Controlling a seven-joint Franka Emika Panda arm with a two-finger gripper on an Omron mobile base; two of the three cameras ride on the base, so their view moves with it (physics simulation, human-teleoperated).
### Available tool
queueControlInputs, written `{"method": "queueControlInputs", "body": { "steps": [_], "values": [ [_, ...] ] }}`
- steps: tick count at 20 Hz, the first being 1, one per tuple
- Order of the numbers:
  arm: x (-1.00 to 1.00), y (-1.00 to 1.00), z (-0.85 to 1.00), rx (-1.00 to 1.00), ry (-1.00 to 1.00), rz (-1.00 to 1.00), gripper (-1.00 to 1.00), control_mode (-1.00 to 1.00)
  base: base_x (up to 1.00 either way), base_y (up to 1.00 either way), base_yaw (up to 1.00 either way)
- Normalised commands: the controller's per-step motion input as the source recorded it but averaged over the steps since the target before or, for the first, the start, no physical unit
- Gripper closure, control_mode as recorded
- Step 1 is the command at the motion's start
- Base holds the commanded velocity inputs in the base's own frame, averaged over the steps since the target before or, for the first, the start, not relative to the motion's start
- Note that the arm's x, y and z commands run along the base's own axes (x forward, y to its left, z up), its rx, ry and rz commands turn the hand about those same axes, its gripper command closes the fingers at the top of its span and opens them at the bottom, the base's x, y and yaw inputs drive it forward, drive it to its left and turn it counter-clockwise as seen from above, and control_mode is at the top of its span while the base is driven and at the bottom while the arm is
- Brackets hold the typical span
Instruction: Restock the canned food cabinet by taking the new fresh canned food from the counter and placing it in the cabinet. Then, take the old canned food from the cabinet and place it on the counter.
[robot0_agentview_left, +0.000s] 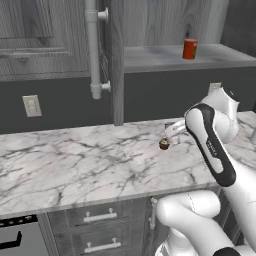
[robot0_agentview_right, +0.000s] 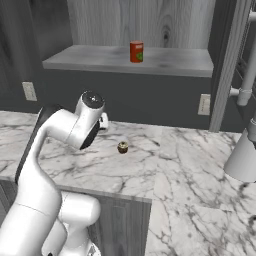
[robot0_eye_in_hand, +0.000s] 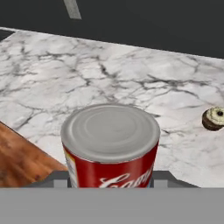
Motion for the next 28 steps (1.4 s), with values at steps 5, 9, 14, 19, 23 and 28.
{"method": "queueControlInputs", "body": {
  "steps": [5, 9, 14, 19, 23, 28],
  "values": [
    [0.10, 0.00, -1.00, 0.18, -0.07, 0.14, 1.00, -1.00, 0.00, 0.00, 0.00],
    [0.08, 0.09, -0.85, 0.03, -0.09, 0.16, 1.00, -1.00, 0.00, 0.00, 0.00],
    [0.02, 0.16, -0.79, 0.00, -0.13, 0.15, 1.00, -1.00, 0.00, 0.00, 0.00],
    [0.03, 0.14, -0.50, 0.00, -0.19, 0.12, 1.00, -1.00, 0.00, 0.00, 0.00],
    [0.02, 0.08, -0.12, 0.00, -0.17, 0.07, -1.00, -1.00, 0.00, 0.00, 0.00],
    [0.00, 0.21, 0.02, 0.00, -0.08, 0.00, -1.00, -1.00, 0.00, 0.00, 0.00]
  ]
}}
